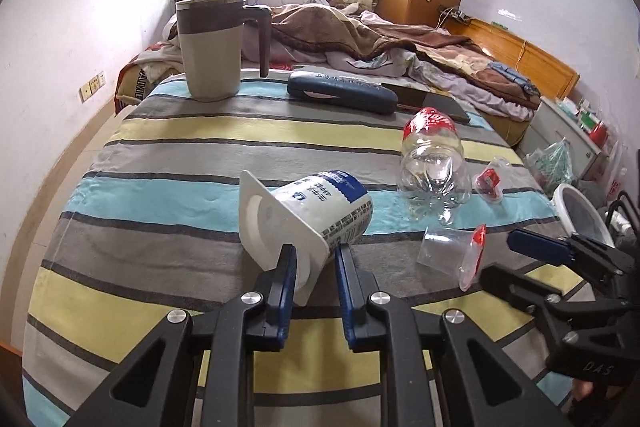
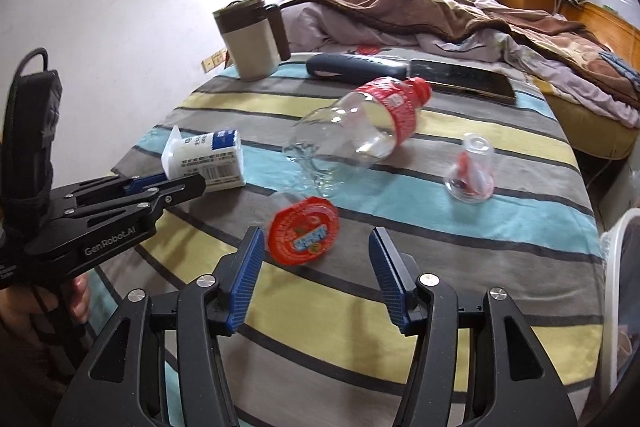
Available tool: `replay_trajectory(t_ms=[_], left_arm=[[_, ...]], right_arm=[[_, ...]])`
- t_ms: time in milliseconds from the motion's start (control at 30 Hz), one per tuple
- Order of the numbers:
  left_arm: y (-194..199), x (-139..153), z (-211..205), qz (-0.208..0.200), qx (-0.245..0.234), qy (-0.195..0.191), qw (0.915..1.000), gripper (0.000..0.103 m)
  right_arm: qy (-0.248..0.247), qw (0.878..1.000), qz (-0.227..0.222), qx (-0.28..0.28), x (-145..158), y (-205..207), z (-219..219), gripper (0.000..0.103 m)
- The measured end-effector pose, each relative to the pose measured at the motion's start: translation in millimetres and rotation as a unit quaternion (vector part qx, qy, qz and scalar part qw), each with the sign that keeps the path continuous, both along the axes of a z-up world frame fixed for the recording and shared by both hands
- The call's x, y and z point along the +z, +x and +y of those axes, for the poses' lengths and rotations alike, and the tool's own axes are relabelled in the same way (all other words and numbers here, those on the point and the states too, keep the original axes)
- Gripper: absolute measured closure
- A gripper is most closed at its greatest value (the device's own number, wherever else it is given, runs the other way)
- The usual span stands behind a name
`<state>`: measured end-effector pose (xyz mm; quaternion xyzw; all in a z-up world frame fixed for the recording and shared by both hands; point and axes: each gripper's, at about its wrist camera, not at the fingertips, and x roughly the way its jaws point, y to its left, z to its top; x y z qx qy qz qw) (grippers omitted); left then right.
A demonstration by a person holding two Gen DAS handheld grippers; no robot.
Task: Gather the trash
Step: 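Move both grippers back toward the white yogurt cup and red lid, then grasp the white yogurt cup with the left gripper while the right grasps the red lid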
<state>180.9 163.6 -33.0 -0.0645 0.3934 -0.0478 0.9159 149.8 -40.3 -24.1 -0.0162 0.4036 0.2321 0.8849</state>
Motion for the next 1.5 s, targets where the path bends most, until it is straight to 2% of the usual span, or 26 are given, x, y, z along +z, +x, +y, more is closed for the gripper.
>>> replay_trajectory(t_ms=[67,133,167,200,333,400,567,667,767,1000,1167,1500], left_arm=[[-1.9,1.0,4.5,0.000,0.004,-0.008,1.0000,0.080],[-4.1,1.7,8.1,0.000,0.009,-0.003,1.0000,0.066],[-5.3,3.1,9.0,-0.002,0.010,0.001,1.0000,0.052],[-6.3,4.2,9.8,-0.004,0.009,0.003,0.9999,0.046],[-6.3,9.7,14.5,-0.015,0.002,0.004,0.9999,0.045],[-2.7,11.5,17.5,-0.016,0.006,0.012,0.9998,0.040],[12.1,10.7,25.1,-0.006,-0.016,-0.012,0.9998,0.040],[19.4,11.4,24.4,-0.010,-0.031,-0.002,0.9995,0.040],[28.0,8.6,24.1,-0.006,-0.047,-0.014,0.9988,0.040],[40.2,4.5,18.8,-0.003,-0.072,-0.024,0.9971,0.039],[38.5,2.0,16.1,-0.001,-0.077,-0.038,0.9963,0.039],[31.8,0.3,0.3,0.002,-0.090,-0.020,0.9957,0.056]], right_arm=[[-0.002,1.000,0.000,0.011,-0.9,2.7,3.9,0.039],[-0.006,1.000,0.011,0.019,-3.9,7.5,8.1,0.039],[-0.011,1.000,0.015,0.019,-5.6,9.8,10.2,0.039],[-0.016,1.000,0.015,0.017,-5.9,10.6,11.1,0.039],[-0.029,0.999,0.011,0.024,-5.9,12.9,16.0,0.039],[-0.029,0.999,0.017,0.028,-7.2,14.9,17.9,0.039],[-0.019,0.999,0.036,0.028,-10.7,17.0,17.2,0.039],[-0.027,0.999,0.036,0.025,-12.1,15.4,17.1,0.039],[-0.030,0.999,0.034,0.025,-12.6,14.9,18.5,0.039],[-0.035,0.998,0.036,0.033,-16.0,13.2,22.6,0.057],[-0.029,0.999,0.033,0.031,-14.2,12.3,19.5,0.058],[-0.017,0.999,0.025,0.016,-12.5,10.4,11.9,0.059]])
